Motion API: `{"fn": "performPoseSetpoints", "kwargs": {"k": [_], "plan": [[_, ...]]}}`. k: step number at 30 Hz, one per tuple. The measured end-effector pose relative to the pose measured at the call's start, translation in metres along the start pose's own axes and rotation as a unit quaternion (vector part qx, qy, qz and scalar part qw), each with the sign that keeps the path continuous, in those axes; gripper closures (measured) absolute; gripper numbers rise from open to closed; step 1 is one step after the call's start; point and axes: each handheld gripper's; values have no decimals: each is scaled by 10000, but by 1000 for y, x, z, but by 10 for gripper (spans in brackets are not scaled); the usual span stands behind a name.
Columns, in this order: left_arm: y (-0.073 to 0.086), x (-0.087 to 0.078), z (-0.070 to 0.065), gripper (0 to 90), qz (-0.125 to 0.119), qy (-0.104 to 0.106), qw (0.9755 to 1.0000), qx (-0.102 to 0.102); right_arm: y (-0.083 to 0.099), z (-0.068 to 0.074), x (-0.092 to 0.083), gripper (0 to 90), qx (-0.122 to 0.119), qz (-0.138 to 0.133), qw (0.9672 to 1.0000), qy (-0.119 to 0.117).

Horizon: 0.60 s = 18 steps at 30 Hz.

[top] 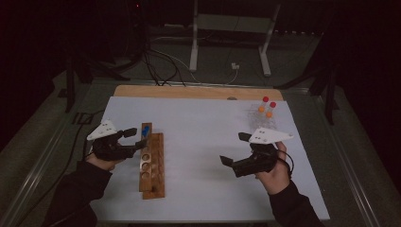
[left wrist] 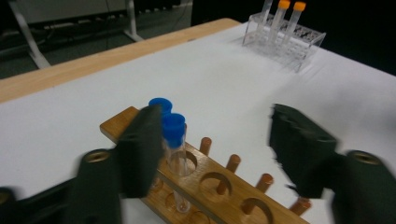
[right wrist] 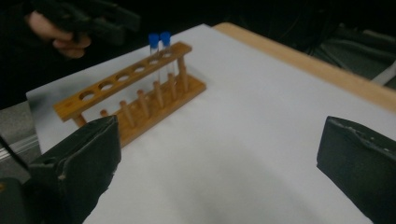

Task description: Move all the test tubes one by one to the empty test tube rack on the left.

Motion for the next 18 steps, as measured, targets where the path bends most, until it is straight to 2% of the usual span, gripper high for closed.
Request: {"fn": "performPoseSetpoints", "kwargs": {"k": [4,5,10,14,18], "plan": [[2,-7,-12,164,-67,81,9999,19,-9,-13,-3,0,56,-76,9999,-45],[3,-8,-15,159,-101,101,9999,5,-11,-16,-4,0,48,-82,10000,-13],[7,-12,-30,38,-113,199,9997,25,-18,-31,-6,0,101,-124,9993,333],[11,-14,-38,24,-164,202,9997,44,-19,-47,-5,0,112,-243,9978,600],[15,-15,-40,21,-151,219,9996,45,-17,-66,-5,0,202,-210,9956,890]]}}
Point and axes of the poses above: each handheld gripper's, and its own axes: x roughly forward along the jaws, y roughly out of its underside, z roughly to its left, and after that the axes turned 11 degrees about y, right-handed
